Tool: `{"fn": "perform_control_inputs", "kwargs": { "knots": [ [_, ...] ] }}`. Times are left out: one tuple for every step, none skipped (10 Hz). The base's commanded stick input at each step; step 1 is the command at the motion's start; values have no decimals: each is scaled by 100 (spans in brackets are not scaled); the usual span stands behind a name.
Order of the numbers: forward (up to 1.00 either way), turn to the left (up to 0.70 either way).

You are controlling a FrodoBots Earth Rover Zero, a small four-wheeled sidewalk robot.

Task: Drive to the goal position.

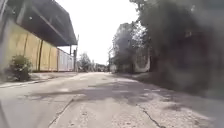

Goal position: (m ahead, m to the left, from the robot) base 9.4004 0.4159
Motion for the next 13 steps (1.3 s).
{"fn": "perform_control_inputs", "kwargs": {
  "knots": [
    [70, 0],
    [70, 0],
    [70, 0],
    [70, 0],
    [70, 0],
    [70, 0],
    [70, 0],
    [70, 0],
    [70, 0],
    [70, 0],
    [70, 0],
    [70, 0],
    [70, -4]
  ]
}}
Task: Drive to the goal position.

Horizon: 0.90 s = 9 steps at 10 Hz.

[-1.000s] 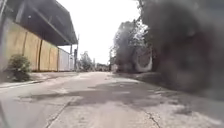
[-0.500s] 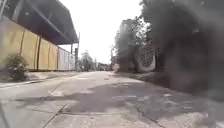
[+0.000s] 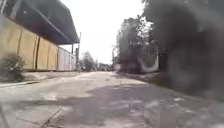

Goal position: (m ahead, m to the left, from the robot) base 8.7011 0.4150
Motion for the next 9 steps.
{"fn": "perform_control_inputs", "kwargs": {
  "knots": [
    [70, -35],
    [70, -35],
    [70, -32],
    [70, -21],
    [70, -8],
    [70, 0],
    [70, 0],
    [70, 0],
    [70, 0]
  ]
}}
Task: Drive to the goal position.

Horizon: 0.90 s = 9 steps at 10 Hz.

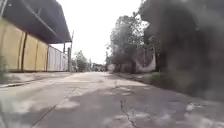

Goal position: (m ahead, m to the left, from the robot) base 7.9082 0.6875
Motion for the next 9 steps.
{"fn": "perform_control_inputs", "kwargs": {
  "knots": [
    [70, 0],
    [70, 0],
    [70, 0],
    [70, 0],
    [70, 0],
    [70, 0],
    [70, 0],
    [70, 0],
    [70, 0]
  ]
}}
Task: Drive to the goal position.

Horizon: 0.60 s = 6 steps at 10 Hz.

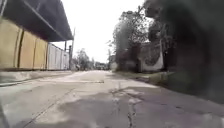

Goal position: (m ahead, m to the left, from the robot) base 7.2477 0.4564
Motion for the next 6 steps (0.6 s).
{"fn": "perform_control_inputs", "kwargs": {
  "knots": [
    [70, 0],
    [70, 0],
    [70, 0],
    [70, 0],
    [70, 0],
    [70, 0]
  ]
}}
